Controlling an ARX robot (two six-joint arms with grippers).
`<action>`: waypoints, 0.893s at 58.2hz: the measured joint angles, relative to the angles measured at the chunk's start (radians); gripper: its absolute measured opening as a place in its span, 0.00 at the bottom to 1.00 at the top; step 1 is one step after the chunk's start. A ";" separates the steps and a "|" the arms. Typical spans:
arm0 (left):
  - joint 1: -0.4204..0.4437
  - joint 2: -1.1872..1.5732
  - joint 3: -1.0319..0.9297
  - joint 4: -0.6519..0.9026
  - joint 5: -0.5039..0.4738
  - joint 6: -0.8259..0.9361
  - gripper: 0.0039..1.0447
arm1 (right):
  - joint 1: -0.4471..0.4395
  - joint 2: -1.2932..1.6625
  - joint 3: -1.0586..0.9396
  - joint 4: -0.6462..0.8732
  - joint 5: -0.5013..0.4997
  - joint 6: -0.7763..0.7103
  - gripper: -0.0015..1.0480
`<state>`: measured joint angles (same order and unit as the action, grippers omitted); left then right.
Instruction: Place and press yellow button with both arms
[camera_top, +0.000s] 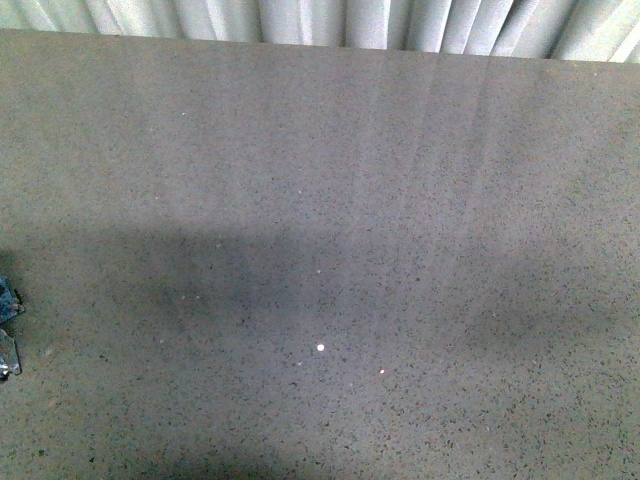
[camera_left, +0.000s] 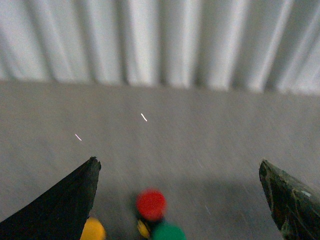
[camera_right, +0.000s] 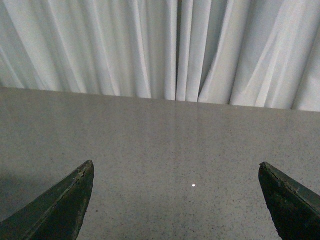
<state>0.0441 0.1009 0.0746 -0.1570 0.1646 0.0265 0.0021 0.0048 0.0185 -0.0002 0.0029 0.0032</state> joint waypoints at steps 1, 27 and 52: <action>0.004 0.025 0.014 -0.024 0.024 0.008 0.91 | 0.000 0.000 0.000 0.000 0.000 0.000 0.91; 0.262 1.019 0.176 0.561 0.162 0.094 0.91 | 0.000 0.000 0.000 0.000 -0.003 0.000 0.91; 0.399 1.300 0.193 0.732 0.195 0.153 0.91 | 0.000 0.000 0.000 0.000 -0.003 0.000 0.91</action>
<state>0.4435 1.4010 0.2676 0.5751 0.3592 0.1799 0.0021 0.0048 0.0185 -0.0002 -0.0002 0.0029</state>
